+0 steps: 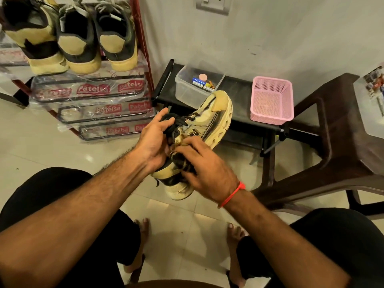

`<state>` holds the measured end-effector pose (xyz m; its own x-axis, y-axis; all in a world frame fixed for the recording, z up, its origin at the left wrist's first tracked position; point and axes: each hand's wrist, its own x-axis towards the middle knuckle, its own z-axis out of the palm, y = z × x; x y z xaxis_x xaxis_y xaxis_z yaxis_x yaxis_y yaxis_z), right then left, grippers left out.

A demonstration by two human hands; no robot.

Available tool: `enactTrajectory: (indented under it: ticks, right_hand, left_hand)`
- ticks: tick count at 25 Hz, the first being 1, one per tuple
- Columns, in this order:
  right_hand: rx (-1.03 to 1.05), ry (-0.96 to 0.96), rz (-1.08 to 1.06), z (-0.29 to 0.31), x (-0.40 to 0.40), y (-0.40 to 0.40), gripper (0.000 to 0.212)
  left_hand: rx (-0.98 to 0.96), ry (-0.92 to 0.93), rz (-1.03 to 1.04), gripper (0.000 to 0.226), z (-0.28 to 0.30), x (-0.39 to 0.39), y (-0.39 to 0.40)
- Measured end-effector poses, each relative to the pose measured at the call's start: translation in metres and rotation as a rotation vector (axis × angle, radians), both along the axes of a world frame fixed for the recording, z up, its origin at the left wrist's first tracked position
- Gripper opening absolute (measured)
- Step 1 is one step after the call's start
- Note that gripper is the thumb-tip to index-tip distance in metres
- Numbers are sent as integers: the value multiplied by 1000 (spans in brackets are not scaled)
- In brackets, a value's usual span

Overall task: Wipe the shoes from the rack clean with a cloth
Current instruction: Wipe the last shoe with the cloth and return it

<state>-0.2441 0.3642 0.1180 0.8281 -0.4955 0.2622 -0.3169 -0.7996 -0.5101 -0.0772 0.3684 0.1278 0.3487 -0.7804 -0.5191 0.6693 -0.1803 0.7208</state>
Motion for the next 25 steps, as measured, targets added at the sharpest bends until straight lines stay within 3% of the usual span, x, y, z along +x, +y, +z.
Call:
enactTrajectory:
  ticks: [4,9,12,16,19,22,25]
  right_hand:
    - [64,-94,-339,5,-6,-45,35]
    - [43,-8,-26,5,-3,2,35]
    - [3,12,-17,3,-4,-6,37]
    - [32,-21,-306,-3,-17,-47,37]
    - [157,-35,-470,-7,-22,-59,34]
    - [239,-143,-494,-7,-19,-53,28]
    - [314,-157,-543,-11,-19,-48,22]
  left_hand:
    - [-23,58,2,44,0,0,-3]
    - [6,32,30,44,-7,4,-1]
    - [1,58,16,43,-6,4,-4]
    - [-11,157,54,42,1,-1,-6]
    - [5,118,-13,44,8,-2,-2]
    - [-16,-37,-149,62,14,-3,3]
    - [-81,-606,-485,109,15,-7,8]
